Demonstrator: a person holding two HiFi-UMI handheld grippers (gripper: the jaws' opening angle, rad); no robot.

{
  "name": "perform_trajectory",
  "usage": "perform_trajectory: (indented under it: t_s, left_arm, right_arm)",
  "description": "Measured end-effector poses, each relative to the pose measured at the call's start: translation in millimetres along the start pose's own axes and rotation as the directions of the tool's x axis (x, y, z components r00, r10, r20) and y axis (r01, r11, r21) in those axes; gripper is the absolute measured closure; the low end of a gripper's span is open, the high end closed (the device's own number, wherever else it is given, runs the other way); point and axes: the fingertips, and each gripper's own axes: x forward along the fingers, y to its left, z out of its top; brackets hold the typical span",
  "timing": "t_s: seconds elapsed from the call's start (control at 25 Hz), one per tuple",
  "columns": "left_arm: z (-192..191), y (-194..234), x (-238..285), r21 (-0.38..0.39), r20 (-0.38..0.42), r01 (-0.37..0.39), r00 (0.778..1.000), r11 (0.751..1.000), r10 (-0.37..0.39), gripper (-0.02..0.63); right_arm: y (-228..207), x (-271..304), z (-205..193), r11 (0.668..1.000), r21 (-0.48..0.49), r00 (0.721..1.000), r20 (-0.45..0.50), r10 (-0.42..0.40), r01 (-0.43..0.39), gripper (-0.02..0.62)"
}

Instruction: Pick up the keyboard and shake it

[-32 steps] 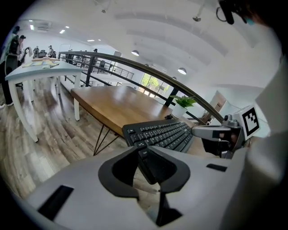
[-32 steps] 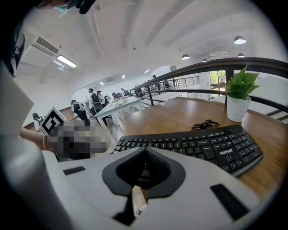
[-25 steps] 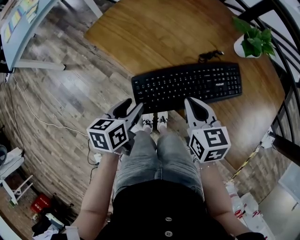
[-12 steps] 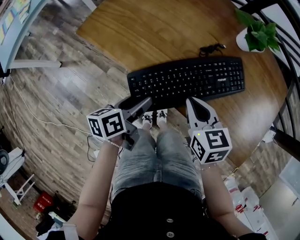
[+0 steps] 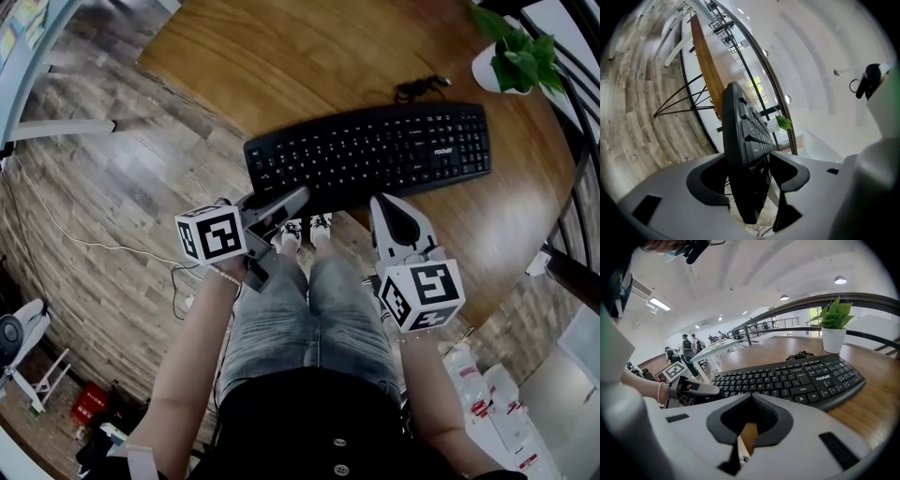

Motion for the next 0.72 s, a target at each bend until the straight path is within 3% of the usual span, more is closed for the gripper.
perform_trajectory:
  t_s: [0.36, 0.56, 0.72]
  left_arm:
    - [-4, -3, 9, -0.084, 0.008, 0.096, 0.995, 0.992, -0.096, 0.332]
    - [-3, -13, 8, -0.036, 0.012, 0.127, 0.992, 0.991, -0.127, 0.472]
    - [-4, -14, 7, -0.043, 0.009, 0.126, 0.992, 0.991, -0.126, 0.482]
  right_arm:
    - [1, -2, -7, 1.000, 0.020, 1.000, 0.003, -0.002, 0.002, 0.568]
    - [-1, -3, -11, 0.999, 0.031, 1.000, 0.004, -0.012, 0.012, 0.568]
    - [-1, -5, -14, 0.999, 0.040, 1.000, 0.005, -0.014, 0.014, 0.568]
